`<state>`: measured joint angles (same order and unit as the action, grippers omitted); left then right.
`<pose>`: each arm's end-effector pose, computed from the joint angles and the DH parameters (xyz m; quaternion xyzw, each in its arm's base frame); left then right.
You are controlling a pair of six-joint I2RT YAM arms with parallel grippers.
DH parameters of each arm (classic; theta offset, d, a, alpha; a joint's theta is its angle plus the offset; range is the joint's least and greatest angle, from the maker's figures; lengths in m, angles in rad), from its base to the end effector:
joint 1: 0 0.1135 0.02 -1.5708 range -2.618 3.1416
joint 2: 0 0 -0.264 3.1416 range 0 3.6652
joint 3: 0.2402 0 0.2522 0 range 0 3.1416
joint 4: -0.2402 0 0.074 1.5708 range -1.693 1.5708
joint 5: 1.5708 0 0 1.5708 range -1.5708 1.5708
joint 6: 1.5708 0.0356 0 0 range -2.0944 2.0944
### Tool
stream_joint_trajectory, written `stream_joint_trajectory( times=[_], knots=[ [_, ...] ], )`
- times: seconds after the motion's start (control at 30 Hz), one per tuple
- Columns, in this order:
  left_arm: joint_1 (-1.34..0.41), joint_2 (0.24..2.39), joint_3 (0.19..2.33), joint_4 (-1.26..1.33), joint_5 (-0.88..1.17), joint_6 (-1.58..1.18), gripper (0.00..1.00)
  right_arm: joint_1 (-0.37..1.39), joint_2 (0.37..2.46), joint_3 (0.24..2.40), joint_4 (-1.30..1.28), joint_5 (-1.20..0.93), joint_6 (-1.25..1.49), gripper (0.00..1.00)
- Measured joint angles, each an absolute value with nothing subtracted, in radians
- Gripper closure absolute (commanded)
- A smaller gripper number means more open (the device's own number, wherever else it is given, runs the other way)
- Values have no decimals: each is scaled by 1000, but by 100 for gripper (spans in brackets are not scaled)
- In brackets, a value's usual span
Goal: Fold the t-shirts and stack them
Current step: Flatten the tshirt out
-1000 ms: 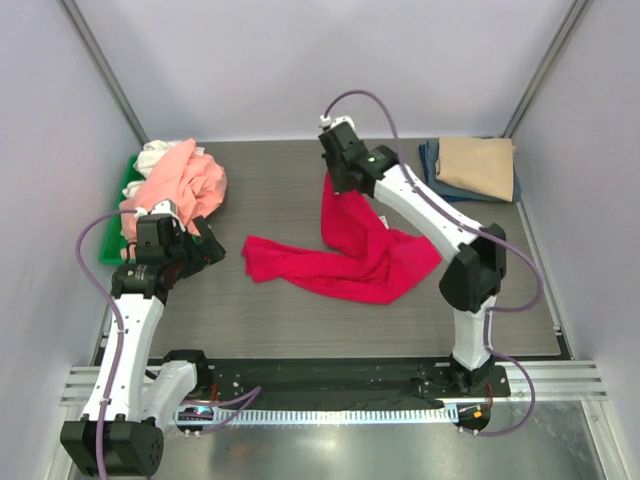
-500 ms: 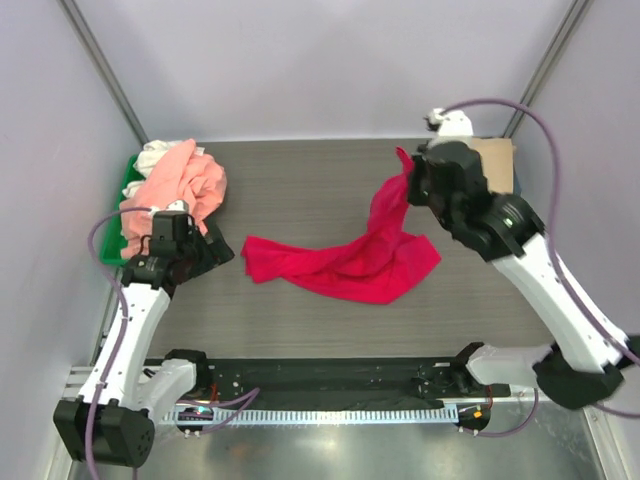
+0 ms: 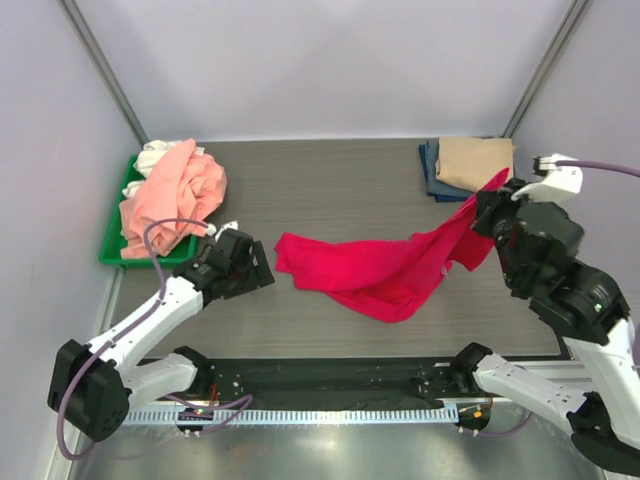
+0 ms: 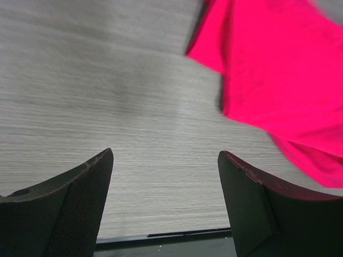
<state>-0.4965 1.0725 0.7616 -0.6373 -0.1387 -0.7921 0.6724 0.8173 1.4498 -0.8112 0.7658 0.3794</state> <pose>0.1862 -0.0953 0.2388 -0.1608 0.9362 -0.1308 0.2839 0.0933 0.0427 0.4815 0.1331 0.7392 0.0506 0.6583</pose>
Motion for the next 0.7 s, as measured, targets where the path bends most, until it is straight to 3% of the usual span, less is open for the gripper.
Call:
stream_joint_trajectory(
  times=[0.17, 0.53, 0.63, 0.7],
  knots=[
    [-606, 1100, 639, -547, -140, -887, 21, 672, 868, 1386, -817, 739, 398, 99],
    [-692, 1331, 626, -301, -141, -1000, 23, 672, 894, 1352, -817, 717, 398, 99],
    [-692, 1391, 657, -244, -148, -1015, 27, 672, 892, 1349, -816, 717, 396, 99],
    [-692, 1442, 688, -202, -149, -1022, 38, 672, 892, 1345, -816, 717, 395, 99]
  ],
)
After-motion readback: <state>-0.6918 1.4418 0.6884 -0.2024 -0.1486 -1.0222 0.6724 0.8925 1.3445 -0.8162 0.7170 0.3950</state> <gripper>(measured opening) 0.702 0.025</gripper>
